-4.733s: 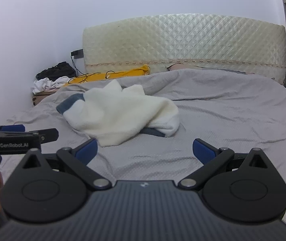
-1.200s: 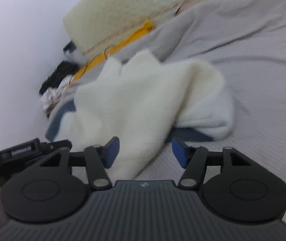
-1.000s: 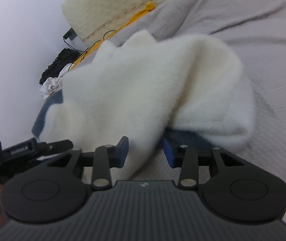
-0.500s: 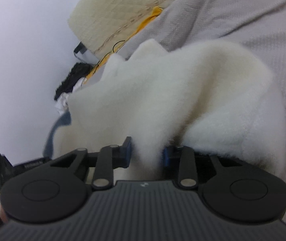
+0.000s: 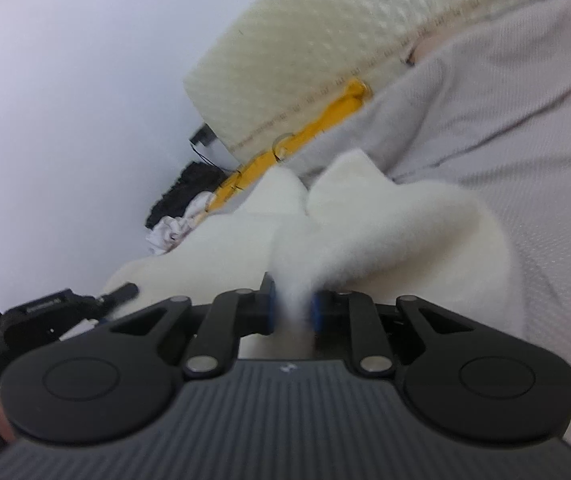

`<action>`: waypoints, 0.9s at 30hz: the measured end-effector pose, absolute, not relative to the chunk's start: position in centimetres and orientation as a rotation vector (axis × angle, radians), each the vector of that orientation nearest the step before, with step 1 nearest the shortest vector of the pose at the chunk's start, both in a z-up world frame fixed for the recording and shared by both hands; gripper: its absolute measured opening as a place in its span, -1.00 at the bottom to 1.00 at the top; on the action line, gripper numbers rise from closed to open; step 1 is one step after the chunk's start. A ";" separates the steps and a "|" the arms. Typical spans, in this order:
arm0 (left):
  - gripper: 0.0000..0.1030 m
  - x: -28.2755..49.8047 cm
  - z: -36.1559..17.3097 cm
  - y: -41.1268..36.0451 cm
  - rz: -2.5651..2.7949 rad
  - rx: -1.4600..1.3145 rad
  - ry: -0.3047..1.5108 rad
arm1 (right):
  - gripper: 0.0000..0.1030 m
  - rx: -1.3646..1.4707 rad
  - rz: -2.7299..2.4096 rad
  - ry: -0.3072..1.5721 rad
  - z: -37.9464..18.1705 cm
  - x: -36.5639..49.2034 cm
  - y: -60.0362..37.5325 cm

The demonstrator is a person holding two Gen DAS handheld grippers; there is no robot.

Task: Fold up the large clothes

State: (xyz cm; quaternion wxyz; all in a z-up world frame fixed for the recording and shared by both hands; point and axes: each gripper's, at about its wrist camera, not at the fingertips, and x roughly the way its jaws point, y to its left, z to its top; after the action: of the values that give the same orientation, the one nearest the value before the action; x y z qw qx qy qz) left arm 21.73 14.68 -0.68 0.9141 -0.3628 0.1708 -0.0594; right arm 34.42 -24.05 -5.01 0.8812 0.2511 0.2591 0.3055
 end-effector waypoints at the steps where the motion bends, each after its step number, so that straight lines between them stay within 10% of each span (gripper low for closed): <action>1: -0.65 20.6 0.1 14.4 -0.130 -0.734 0.342 | -0.61 0.520 0.635 0.520 -4.3 33.3 -24.3; 16: -0.65 0.1 6.4 12.1 -0.233 -0.637 0.260 | -0.61 0.481 0.612 0.347 3.7 16.7 -27.5; 27: -0.64 9.6 -1.3 9.9 -0.198 -0.705 0.547 | -0.61 0.686 0.410 0.678 -5.9 21.9 -29.8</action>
State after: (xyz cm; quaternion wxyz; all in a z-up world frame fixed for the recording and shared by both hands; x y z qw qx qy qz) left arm 9.55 9.94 -1.30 0.8975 -0.3402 0.2640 -0.0954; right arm 21.90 -29.82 -5.86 0.8658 0.3277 0.3235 0.1959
